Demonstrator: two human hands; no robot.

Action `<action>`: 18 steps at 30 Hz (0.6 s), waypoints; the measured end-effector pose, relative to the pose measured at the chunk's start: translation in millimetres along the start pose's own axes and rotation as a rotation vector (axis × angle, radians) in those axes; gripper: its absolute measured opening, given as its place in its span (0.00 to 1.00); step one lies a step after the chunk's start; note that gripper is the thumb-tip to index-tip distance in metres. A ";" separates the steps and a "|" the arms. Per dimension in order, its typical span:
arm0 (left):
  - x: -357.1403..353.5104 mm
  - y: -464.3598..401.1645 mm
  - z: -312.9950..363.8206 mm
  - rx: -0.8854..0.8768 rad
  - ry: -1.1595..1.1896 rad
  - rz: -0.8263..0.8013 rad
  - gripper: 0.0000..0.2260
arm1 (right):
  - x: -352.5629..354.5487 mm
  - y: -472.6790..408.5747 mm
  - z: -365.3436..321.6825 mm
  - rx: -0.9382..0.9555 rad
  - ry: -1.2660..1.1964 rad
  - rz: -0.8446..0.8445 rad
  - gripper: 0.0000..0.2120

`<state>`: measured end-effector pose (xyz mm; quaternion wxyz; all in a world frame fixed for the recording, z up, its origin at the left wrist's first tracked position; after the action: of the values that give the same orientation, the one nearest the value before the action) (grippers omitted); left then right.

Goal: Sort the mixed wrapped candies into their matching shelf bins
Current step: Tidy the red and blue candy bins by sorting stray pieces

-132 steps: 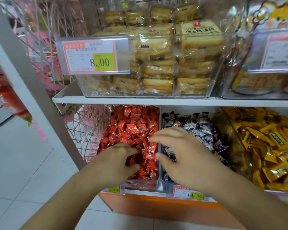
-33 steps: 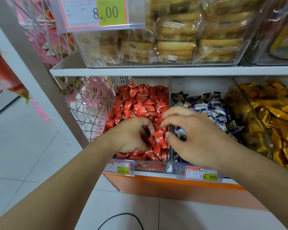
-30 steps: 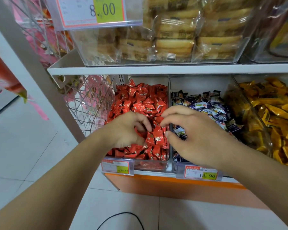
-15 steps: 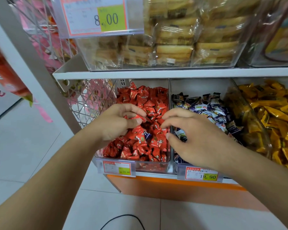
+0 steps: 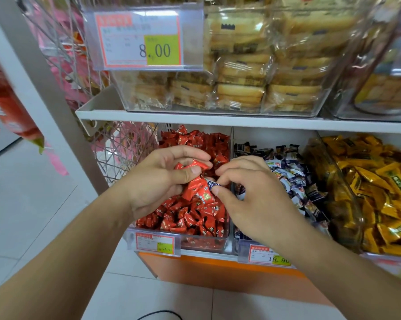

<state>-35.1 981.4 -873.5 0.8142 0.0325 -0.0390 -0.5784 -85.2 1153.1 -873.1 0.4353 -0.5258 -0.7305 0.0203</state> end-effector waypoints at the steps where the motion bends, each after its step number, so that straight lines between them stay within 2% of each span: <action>1: 0.6 0.3 0.6 -0.003 -0.008 0.002 0.13 | 2.2 0.2 -0.9 -0.005 -0.006 0.008 0.07; 7: 11.1 0.8 1.0 -0.058 -0.110 0.048 0.13 | 35.7 -7.2 3.3 -0.036 0.046 0.097 0.10; 10: 17.0 0.8 3.5 -0.102 -0.188 0.089 0.13 | 58.4 -11.3 13.5 -0.068 0.157 0.173 0.06; 12: 20.3 1.5 6.5 -0.158 -0.284 0.118 0.11 | 62.7 -13.0 21.7 -0.118 0.258 0.134 0.03; 14: 24.8 2.1 8.2 -0.230 -0.470 0.154 0.09 | 58.9 -11.5 25.4 -0.129 0.318 0.069 0.09; 18: 27.8 1.3 7.6 -0.289 -0.710 0.129 0.10 | 40.3 -3.7 8.4 -0.004 0.237 -0.065 0.14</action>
<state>-25.6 955.5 -865.1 0.7811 -0.2870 -0.2385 -0.5007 -96.3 1186.7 -851.8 0.5177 -0.5016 -0.6907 -0.0575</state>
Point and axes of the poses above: each hand's wrist, its own y-axis away from the middle knuckle, its own x-axis out of the back of the hand, z = x × y, the point moved 6 cm from there along -y, towards the middle knuckle, and after that the axes turned 14 degrees about z, right-handed, at the moved point
